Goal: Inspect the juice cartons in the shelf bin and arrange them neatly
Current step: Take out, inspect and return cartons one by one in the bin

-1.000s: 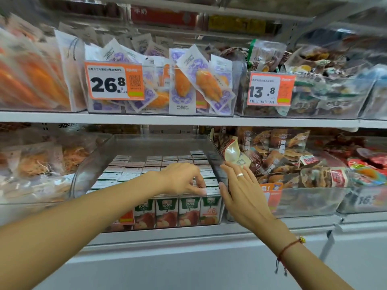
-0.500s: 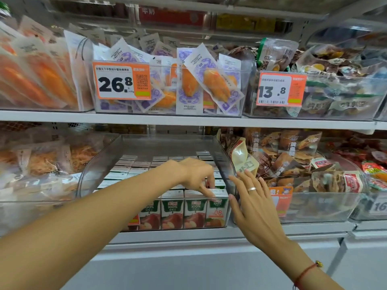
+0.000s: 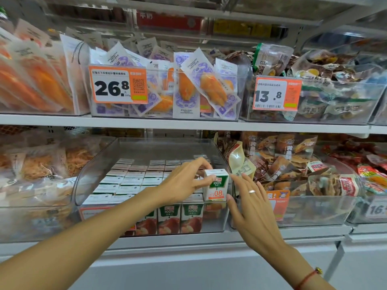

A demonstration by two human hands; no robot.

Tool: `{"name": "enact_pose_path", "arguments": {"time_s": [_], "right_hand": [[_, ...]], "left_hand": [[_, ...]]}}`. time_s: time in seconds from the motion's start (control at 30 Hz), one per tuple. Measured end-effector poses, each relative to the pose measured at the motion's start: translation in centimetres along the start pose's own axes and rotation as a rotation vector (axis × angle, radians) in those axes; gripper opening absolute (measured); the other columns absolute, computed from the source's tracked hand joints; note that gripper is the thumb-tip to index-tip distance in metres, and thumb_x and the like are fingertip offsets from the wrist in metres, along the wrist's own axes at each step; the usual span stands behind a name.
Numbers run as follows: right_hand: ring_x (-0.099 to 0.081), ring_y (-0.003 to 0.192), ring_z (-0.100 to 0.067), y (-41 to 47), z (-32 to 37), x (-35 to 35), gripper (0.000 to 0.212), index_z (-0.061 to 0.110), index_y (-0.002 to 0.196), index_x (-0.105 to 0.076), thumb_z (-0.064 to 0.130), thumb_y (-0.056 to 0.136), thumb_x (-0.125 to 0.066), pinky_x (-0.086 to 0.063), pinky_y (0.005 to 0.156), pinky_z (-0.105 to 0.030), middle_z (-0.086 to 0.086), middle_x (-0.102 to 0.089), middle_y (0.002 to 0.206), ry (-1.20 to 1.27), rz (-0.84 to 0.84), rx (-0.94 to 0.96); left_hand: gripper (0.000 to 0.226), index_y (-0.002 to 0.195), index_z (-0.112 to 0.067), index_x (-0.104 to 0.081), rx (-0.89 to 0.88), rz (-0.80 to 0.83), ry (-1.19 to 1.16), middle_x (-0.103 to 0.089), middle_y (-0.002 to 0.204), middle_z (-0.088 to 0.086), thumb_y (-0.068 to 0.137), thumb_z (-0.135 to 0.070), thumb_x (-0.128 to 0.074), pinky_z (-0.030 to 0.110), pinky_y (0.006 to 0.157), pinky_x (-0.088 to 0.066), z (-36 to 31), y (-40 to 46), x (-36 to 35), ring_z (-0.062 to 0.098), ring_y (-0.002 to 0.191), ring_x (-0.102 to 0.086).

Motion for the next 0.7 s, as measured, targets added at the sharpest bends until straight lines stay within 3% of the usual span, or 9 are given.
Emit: {"name": "enact_pose_path", "arguments": {"time_s": [0.1, 0.23, 0.37, 0.5, 0.6, 0.7], "right_hand": [[-0.031, 0.135, -0.006, 0.1, 0.8, 1.1, 0.038, 0.026, 0.137, -0.045, 0.034, 0.099, -0.048, -0.024, 0.115, -0.032, 0.015, -0.046, 0.134, 0.101, -0.063, -0.035], [-0.038, 0.110, 0.013, 0.5, 2.8, 1.9, 0.038, 0.036, 0.134, -0.044, 0.044, 0.097, -0.042, -0.035, 0.095, -0.021, 0.033, -0.045, 0.117, 0.257, -0.057, -0.046], [-0.063, 0.099, 0.001, 0.2, 5.6, 1.5, 0.035, 0.039, 0.132, -0.044, 0.043, 0.097, -0.046, -0.054, 0.085, -0.035, 0.023, -0.067, 0.105, 0.596, 0.051, -0.117], [-0.070, 0.085, 0.000, -1.1, 8.4, 0.7, 0.023, 0.043, 0.116, -0.052, 0.040, 0.093, -0.051, -0.058, 0.066, -0.022, 0.026, -0.069, 0.095, 0.888, 0.137, -0.179], [-0.071, 0.083, -0.003, -1.8, 8.7, -0.4, 0.027, 0.031, 0.115, -0.059, 0.038, 0.091, -0.053, -0.054, 0.061, -0.016, 0.013, -0.072, 0.092, 1.056, 0.190, -0.291], [-0.071, 0.081, -0.002, -2.0, 8.9, -1.4, 0.019, 0.025, 0.109, -0.062, 0.032, 0.093, -0.054, -0.053, 0.059, -0.015, 0.014, -0.073, 0.088, 1.106, 0.226, -0.360]], "left_hand": [[0.014, 0.106, -0.030, -0.052, 0.042, -0.117, -0.157, -0.064, 0.109, -0.013, 0.096, -0.038, -0.058, 0.020, 0.079, -0.055, 0.3, -1.1, 0.8, -0.003, 0.098, -0.061], [0.016, 0.112, -0.029, -0.054, 0.023, -0.367, -0.321, -0.064, 0.104, -0.016, 0.096, -0.034, -0.056, 0.017, 0.079, -0.053, -1.5, -3.0, 3.3, -0.008, 0.098, -0.060], [0.014, 0.110, -0.026, -0.058, 0.104, -0.544, -0.693, -0.067, 0.106, -0.002, 0.098, -0.028, -0.050, 0.017, 0.067, -0.055, -2.9, -6.4, 5.0, 0.002, 0.093, -0.068], [0.030, 0.113, -0.027, -0.060, 0.271, -0.561, -0.924, -0.071, 0.108, -0.002, 0.087, -0.041, -0.057, 0.015, 0.059, -0.053, -2.6, -10.7, 5.0, 0.005, 0.087, -0.072], [0.043, 0.112, -0.031, -0.062, 0.352, -0.515, -0.901, -0.074, 0.102, -0.006, 0.074, -0.050, -0.059, 0.018, 0.055, -0.054, -2.2, -13.3, 4.9, 0.007, 0.084, -0.073], [0.043, 0.111, -0.030, -0.065, 0.383, -0.492, -0.896, -0.075, 0.100, -0.008, 0.073, -0.049, -0.062, 0.017, 0.055, -0.054, -1.6, -14.7, 4.5, 0.007, 0.083, -0.073]]}}
Point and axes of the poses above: each hand's wrist, its own y-axis towards the middle knuckle, its own x-axis out of the back of the hand, z = x × y, the point moved 10 cm from there along y, towards the middle knuckle
